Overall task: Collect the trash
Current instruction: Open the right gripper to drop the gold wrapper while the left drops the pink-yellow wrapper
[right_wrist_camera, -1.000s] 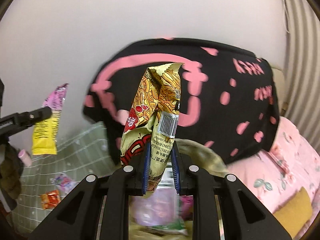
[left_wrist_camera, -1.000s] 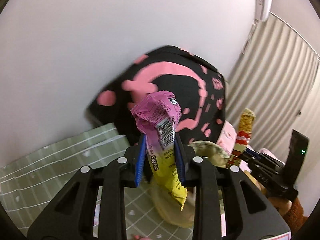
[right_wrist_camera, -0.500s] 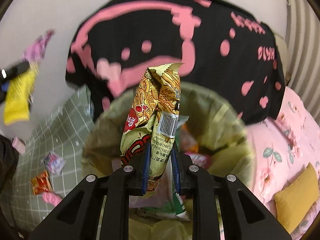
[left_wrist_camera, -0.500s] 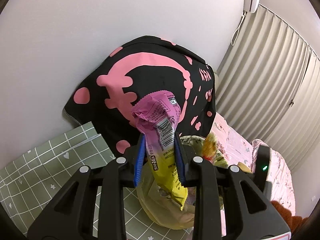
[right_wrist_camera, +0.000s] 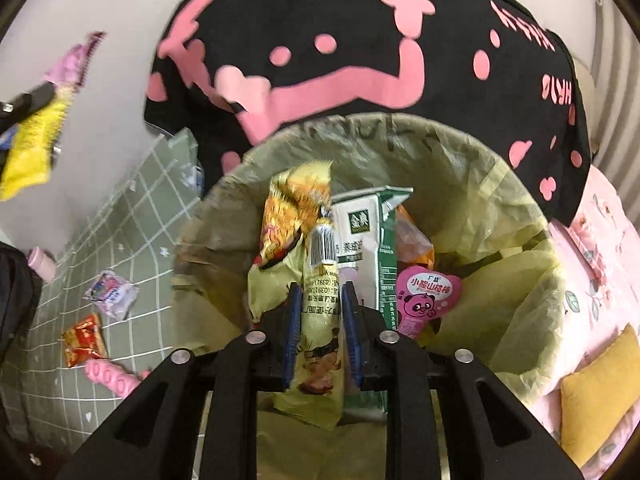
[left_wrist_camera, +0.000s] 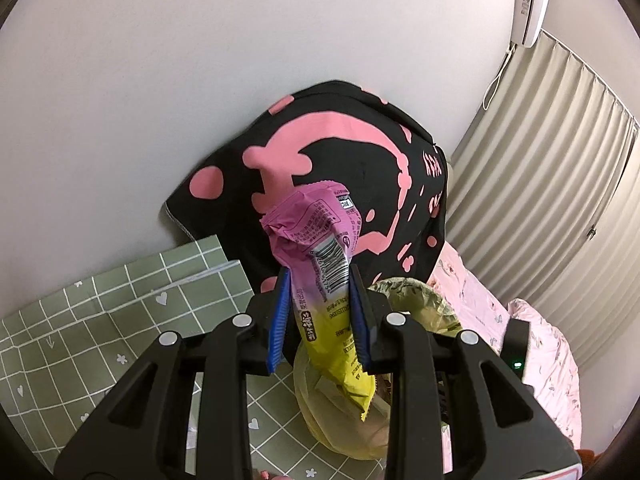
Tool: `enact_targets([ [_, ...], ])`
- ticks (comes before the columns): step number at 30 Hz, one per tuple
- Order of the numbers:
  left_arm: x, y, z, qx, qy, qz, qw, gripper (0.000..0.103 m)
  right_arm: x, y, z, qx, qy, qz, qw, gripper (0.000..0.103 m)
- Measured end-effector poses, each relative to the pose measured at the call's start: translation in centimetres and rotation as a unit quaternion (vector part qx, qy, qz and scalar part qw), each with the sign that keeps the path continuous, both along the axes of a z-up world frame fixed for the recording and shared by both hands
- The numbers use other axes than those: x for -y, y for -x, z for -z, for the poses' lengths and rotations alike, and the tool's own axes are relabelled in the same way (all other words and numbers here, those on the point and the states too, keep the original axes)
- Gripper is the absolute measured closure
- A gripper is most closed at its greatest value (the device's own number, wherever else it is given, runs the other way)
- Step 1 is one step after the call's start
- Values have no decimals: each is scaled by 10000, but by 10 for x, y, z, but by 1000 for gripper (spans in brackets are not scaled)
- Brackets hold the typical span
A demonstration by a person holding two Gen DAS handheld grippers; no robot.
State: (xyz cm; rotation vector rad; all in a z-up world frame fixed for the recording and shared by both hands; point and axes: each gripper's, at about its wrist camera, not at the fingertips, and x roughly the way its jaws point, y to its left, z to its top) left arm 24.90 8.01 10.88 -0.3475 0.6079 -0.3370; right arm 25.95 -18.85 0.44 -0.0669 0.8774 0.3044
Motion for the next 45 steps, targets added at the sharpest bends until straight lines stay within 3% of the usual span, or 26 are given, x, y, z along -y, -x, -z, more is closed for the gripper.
enact_targets([
  [2, 5, -2, 3, -53, 6, 79, 10000, 78, 3, 7, -9, 186, -37, 35, 9998, 57],
  [7, 31, -6, 8, -79, -55, 459, 9989, 78, 24, 22, -32, 610, -160, 283, 9976, 54],
  [12, 74, -14, 17, -145, -165, 1013, 9946, 78, 59, 35, -52, 994, 8, 898, 9910, 54],
  [17, 132, -29, 39, -446, -662, 1617, 9836, 78, 107, 45, -56, 1044, -208, 1581, 9817, 54],
  [22, 184, -46, 73, -942, -1032, 2053, 9687, 78, 138, 55, -52, 1048, -209, 1919, 9756, 54],
  [28, 222, -63, 103, -1284, -1568, 2094, 9566, 78, 166, 55, -42, 919, -281, 2164, 9716, 54],
  [31, 231, -69, 109, -1326, -1612, 2093, 9553, 78, 173, 53, -38, 881, -288, 2186, 9714, 54],
  [36, 234, -65, 101, -1200, -1502, 2208, 9562, 58, 179, 48, -35, 895, -316, 2139, 9722, 54],
  [45, 196, -36, 60, -693, -1268, 2086, 9673, 52, 151, 42, -51, 1119, -425, 1803, 9763, 54],
])
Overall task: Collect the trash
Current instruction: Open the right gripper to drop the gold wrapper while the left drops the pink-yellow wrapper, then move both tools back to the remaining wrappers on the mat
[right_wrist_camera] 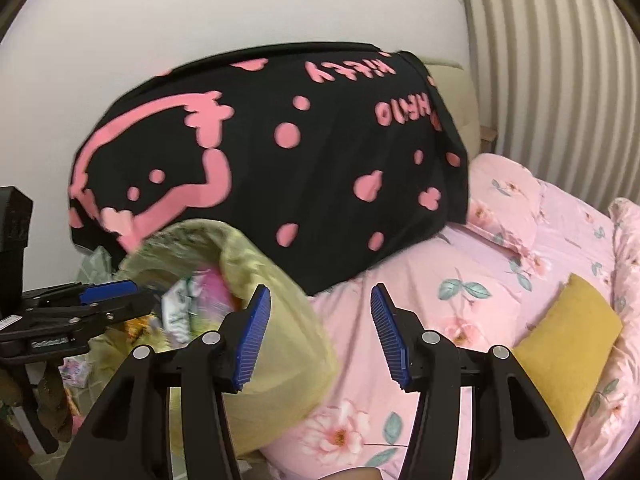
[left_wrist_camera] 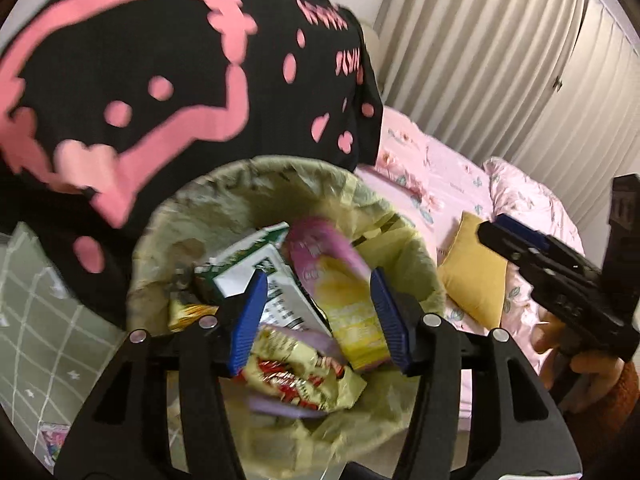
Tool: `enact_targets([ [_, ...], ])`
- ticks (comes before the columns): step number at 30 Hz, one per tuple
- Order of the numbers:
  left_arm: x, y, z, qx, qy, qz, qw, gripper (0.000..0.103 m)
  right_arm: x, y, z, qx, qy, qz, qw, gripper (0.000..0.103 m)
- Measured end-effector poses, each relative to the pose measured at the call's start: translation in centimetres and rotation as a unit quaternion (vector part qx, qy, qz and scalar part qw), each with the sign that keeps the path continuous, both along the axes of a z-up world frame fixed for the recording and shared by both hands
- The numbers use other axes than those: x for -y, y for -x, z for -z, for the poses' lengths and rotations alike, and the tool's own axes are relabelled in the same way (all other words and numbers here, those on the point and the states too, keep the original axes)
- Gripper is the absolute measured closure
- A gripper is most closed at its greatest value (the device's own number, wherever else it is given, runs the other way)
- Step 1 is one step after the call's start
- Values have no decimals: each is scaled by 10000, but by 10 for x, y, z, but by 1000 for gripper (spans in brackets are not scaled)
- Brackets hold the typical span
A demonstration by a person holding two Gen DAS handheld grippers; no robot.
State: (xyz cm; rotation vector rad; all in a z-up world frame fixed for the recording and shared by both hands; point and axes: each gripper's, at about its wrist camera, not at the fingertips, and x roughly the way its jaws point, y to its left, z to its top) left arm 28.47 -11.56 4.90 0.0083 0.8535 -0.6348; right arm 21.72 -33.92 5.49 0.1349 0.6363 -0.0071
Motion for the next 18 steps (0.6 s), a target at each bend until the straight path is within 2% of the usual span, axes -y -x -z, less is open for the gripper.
enact_targets([
  [7, -71, 26, -20, 460, 159, -594, 9970, 51, -50, -1, -5, 53, 73, -519, 9986, 54],
  [13, -141, 42, -11, 389, 252, -1231, 9913, 51, -93, 1, -7, 79, 92, -1031, 9946, 54],
  [15, -165, 48, -1, 347, 215, -1453, 9885, 51, -109, 3, -9, 120, 80, -1262, 9919, 48],
  [18, -208, 57, 14, 221, 184, -1876, 9818, 51, -131, 6, -10, 181, 52, -1628, 9865, 47],
])
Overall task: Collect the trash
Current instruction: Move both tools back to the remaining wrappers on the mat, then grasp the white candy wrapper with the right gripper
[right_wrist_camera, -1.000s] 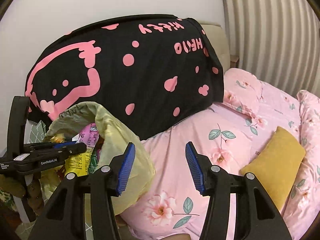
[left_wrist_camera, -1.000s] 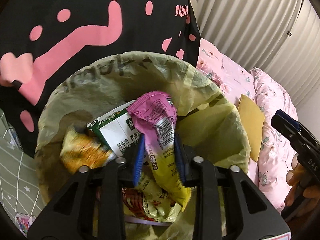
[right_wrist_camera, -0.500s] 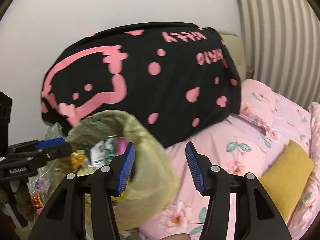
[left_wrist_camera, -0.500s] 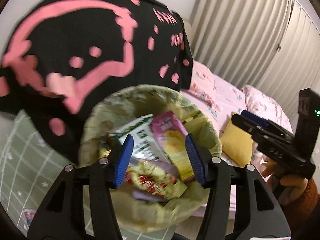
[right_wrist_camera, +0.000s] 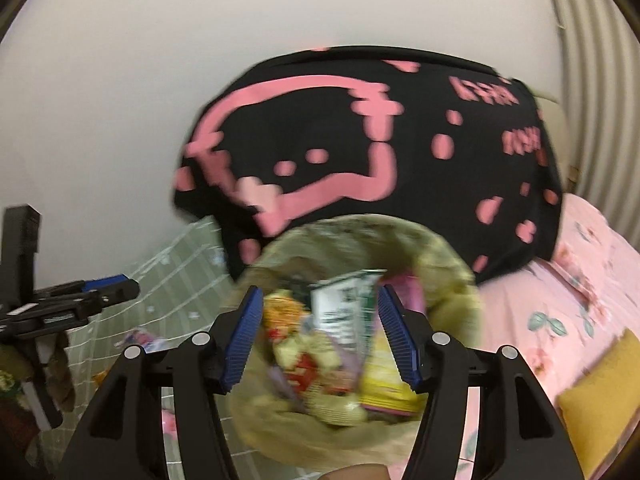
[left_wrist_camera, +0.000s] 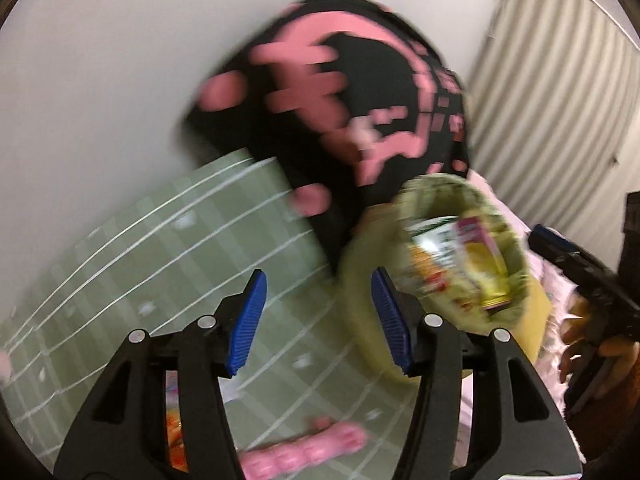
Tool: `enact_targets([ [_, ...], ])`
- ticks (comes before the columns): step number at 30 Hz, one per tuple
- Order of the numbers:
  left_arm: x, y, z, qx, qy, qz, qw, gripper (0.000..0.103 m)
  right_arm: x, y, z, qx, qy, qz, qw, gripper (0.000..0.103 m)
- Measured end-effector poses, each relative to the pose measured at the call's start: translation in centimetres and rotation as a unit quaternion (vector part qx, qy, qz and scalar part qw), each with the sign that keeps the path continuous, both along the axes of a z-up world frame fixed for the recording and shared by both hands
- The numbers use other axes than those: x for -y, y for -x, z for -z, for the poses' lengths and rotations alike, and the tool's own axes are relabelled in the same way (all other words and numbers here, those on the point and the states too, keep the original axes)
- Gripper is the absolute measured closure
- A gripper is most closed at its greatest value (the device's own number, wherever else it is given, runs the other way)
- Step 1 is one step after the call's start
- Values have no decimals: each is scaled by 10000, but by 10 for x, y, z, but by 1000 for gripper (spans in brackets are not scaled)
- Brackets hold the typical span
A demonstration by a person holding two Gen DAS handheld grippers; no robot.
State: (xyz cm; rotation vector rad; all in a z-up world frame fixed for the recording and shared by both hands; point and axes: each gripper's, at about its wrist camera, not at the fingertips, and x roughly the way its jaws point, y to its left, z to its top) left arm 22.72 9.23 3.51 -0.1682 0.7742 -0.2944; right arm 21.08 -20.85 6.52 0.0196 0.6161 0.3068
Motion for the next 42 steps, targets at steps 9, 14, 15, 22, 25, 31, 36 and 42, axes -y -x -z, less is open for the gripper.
enact_targets([
  [9, -110, 35, 56, -541, 99, -1259, 9905, 51, -74, 0, 23, -341, 314, -806, 9957, 47],
  [14, -140, 62, 76, -733, 207, -1637, 9836, 51, -120, -1, 44, -615, 329, -1369, 9881, 47],
  [15, -141, 66, 78, -737, 203, -1645, 9834, 51, -128, -1, 48, -665, 304, -1511, 9858, 47],
  [22, -148, 99, 87, -841, 186, -1742, 9809, 51, -196, -18, 96, -1332, 208, -2265, 9646, 47],
  [25, -151, 109, 86, -817, 202, -1764, 9807, 51, -222, -22, 115, -1517, 327, -2496, 9558, 47],
  [31, -158, 121, 83, -770, 71, -1776, 9811, 51, -261, -36, 146, -1735, 697, -2873, 9394, 47],
  [36, -167, 123, 81, -631, 111, -1786, 9818, 51, -274, -51, 156, -1942, 1043, -2880, 9319, 47],
  [42, -160, 113, 92, -667, 267, -1355, 9882, 50, -280, -59, 163, -2095, 1238, -2819, 9281, 79],
])
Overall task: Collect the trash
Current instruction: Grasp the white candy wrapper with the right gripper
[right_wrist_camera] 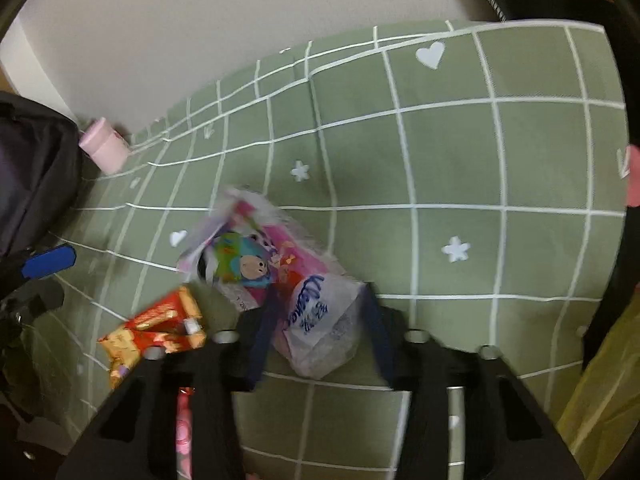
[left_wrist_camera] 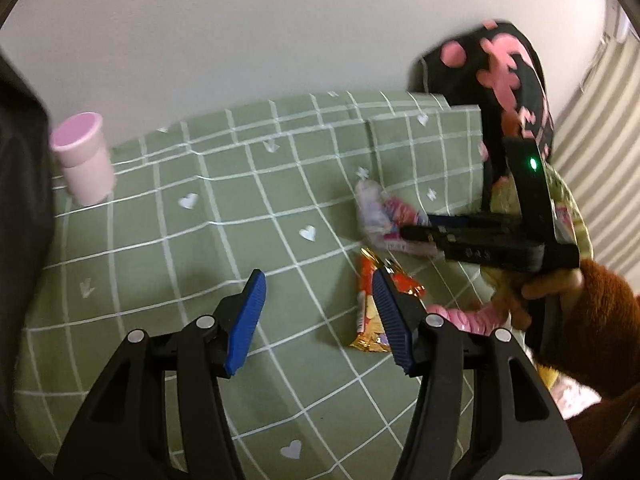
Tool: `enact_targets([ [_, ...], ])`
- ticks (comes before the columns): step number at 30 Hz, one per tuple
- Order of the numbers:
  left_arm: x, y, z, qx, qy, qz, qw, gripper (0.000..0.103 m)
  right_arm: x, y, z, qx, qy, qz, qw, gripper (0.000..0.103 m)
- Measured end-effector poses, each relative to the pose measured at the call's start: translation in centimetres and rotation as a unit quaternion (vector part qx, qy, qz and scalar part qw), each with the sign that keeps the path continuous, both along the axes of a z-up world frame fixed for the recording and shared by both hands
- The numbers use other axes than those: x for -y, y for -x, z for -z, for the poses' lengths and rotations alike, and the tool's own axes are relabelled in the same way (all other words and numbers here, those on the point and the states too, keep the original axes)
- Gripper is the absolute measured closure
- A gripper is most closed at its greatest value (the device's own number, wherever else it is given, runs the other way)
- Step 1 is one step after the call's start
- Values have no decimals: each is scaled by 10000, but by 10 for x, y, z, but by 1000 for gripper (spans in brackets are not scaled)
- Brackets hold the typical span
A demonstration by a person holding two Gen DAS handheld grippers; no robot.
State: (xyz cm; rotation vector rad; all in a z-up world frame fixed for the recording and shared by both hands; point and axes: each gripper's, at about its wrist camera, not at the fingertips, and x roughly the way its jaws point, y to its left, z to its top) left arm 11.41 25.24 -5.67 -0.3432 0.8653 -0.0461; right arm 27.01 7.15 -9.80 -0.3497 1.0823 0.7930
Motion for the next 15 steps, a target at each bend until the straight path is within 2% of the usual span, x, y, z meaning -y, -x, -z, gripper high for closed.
enact_targets([
  [1, 3, -2, 3, -38, -3, 105, 9999, 50, 0, -2, 0, 3, 44, 33, 10000, 84],
  [6, 21, -16, 11, -158, -144, 501, 9985, 50, 20, -12, -18, 216, -45, 385, 9990, 90],
  [15, 22, -28, 3, -75, -138, 785, 9968, 50, 58, -9, -60, 562, -412, 998, 9926, 91],
])
